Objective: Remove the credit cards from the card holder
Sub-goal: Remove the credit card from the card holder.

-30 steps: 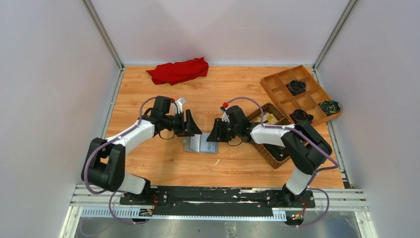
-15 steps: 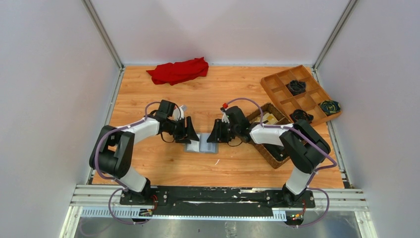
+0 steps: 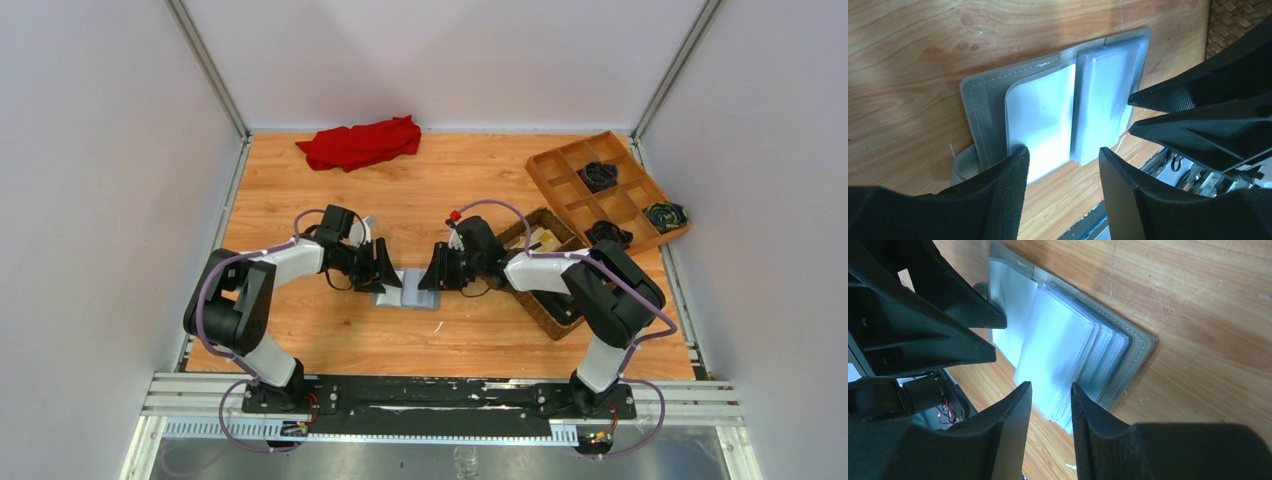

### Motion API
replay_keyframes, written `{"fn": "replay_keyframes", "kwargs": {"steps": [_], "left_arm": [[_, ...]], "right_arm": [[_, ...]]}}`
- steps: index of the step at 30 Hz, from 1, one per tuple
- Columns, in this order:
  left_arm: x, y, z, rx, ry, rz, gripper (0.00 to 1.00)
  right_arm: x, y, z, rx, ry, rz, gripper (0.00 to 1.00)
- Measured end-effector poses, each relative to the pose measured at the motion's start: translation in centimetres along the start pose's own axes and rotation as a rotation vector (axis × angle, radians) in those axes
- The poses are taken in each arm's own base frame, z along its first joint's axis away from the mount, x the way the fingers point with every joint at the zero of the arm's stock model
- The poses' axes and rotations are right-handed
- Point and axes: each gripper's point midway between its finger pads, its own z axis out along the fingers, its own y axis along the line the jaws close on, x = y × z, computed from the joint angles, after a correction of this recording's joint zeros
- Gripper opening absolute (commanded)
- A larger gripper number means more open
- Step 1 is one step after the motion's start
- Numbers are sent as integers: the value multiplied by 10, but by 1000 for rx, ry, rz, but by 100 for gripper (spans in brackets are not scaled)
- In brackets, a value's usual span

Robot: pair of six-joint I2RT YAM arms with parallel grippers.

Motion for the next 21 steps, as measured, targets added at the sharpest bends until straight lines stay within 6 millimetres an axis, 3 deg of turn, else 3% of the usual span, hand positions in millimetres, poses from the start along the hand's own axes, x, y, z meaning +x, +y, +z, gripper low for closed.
{"fn": "replay_keyframes", "kwargs": {"steps": [21], "left_arm": [[-1,0,0,3,-4,3,59]], "right_arm": [[-3,21,5,-133,17,-9,38]]}}
